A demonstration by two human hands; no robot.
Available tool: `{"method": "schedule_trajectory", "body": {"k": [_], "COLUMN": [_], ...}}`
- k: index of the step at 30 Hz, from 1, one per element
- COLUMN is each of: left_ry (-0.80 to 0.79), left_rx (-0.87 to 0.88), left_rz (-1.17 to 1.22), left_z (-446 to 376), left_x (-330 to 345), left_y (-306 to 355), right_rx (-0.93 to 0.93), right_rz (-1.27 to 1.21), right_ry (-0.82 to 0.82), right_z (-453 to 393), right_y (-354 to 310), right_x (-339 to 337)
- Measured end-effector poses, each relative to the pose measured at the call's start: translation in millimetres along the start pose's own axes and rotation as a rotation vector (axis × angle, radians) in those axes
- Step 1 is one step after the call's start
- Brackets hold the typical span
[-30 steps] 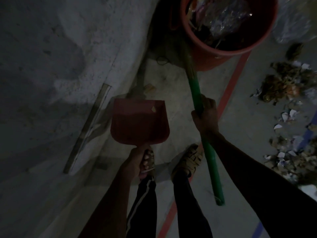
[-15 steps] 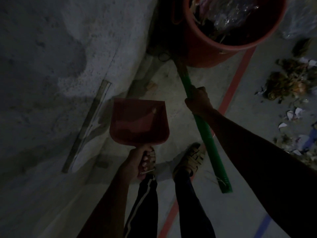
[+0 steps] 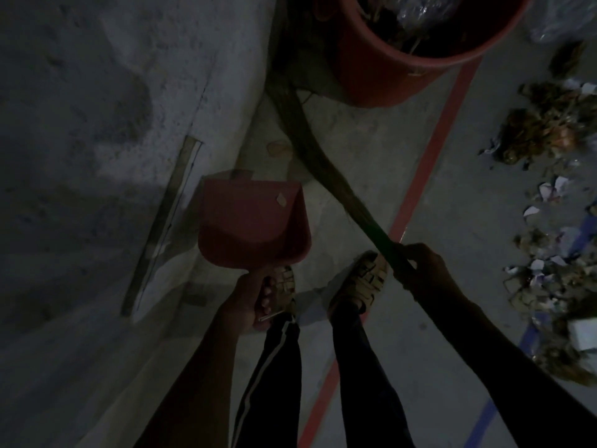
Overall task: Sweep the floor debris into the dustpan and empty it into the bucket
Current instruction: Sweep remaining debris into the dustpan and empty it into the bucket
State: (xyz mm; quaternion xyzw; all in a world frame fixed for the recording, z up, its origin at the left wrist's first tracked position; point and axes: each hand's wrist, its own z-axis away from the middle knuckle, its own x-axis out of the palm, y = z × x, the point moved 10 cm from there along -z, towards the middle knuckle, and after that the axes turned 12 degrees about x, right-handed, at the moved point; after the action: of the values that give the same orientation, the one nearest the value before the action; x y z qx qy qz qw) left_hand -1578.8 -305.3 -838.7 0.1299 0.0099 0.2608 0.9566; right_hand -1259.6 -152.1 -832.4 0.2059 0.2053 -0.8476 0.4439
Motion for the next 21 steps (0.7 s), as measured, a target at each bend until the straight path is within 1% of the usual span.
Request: {"method": "schedule_trajectory", "body": {"k": [2,4,5,7,10,12,14,17,21], "left_ry": [-0.024,-0.021,-0.015,-0.014,-0.038,-0.045,-0.04,-0.012,0.049], "left_rx": [-0.028,-0.044,-0.042,-0.033,-0.041,-0.029,-0.013,0.01,0.061], "left_rz": [-0.078,-0.074,-0.054,-0.048,-0.109,-0.127,-0.131,-0.142,-0.172], "left_z": [2,3,3,5,5,5,6,10,11], "left_x": [-5,-8,-9,-9,-12,-16,-19,-23,-30], "left_y": [-7,-13,-15,-18,-25,-25,-25,-21,-10], "right_rx": [-0.055,-0.159,-0.206,-0.278,-0.362,-0.402,-0.389,-0.308,-0.198], "right_rz": [-0.055,-0.056,-0.095,-0.133,-0.163,-0.119,-0.102,-0.116,-0.205], "right_ry": [0.031,0.132,0.168,0.147,0.128,0.105,0.067,-0.019,-0.129], "right_z": [17,39,46,53,51,45,37,20,5], "right_y": [12,8,5,-4,-31,-55,-75,-99,-108], "right_x": [8,5,7,17,32,42,50,65,78]}}
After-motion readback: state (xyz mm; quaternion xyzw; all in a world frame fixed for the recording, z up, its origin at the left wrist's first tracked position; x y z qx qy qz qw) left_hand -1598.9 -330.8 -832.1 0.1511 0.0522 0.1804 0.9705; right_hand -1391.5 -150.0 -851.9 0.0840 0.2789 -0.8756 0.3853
